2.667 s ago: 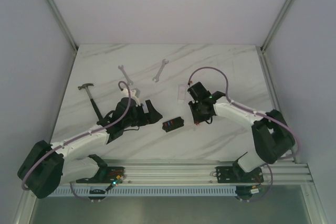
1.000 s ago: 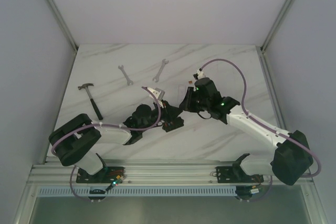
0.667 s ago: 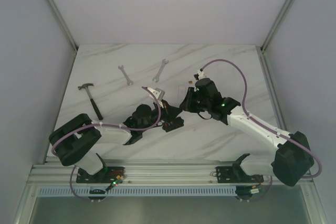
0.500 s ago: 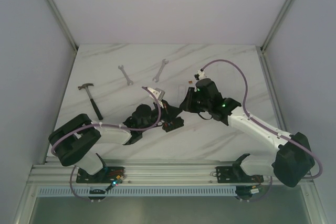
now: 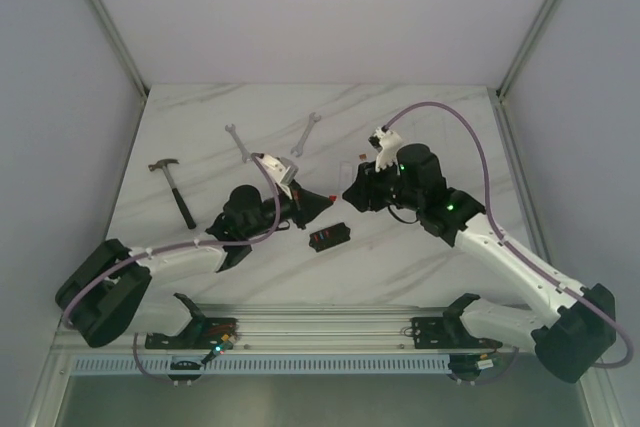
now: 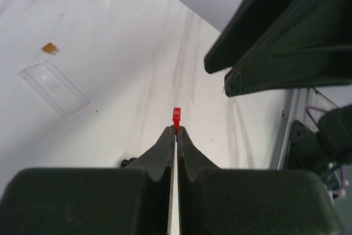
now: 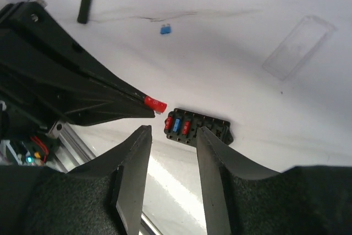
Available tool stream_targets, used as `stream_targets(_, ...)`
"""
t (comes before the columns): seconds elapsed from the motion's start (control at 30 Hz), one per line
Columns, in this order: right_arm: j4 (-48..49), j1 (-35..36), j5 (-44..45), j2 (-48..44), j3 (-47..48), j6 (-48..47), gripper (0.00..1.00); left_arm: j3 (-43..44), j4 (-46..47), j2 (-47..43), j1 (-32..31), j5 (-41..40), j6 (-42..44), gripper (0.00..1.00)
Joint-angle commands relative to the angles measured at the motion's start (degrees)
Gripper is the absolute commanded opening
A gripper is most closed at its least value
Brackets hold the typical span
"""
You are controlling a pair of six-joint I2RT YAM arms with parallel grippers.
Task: Snap on the fuse box
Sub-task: Pick up the fuse from the center of the board.
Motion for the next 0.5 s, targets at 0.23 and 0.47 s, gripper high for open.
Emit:
stream_targets(0.23, -7.6, -1.4, -23.9, 1.4, 10.1, -26.7, 0.45, 4.2, -17.0, -10.1, 1.8, 18.7, 15.0, 0.0)
stream_targets(0.47, -9.9, -1.5, -31.7, 2.5, 11.3, -31.5, 0.42, 4.7, -16.7, -12.8, 1.8, 22.7, 14.0, 0.0)
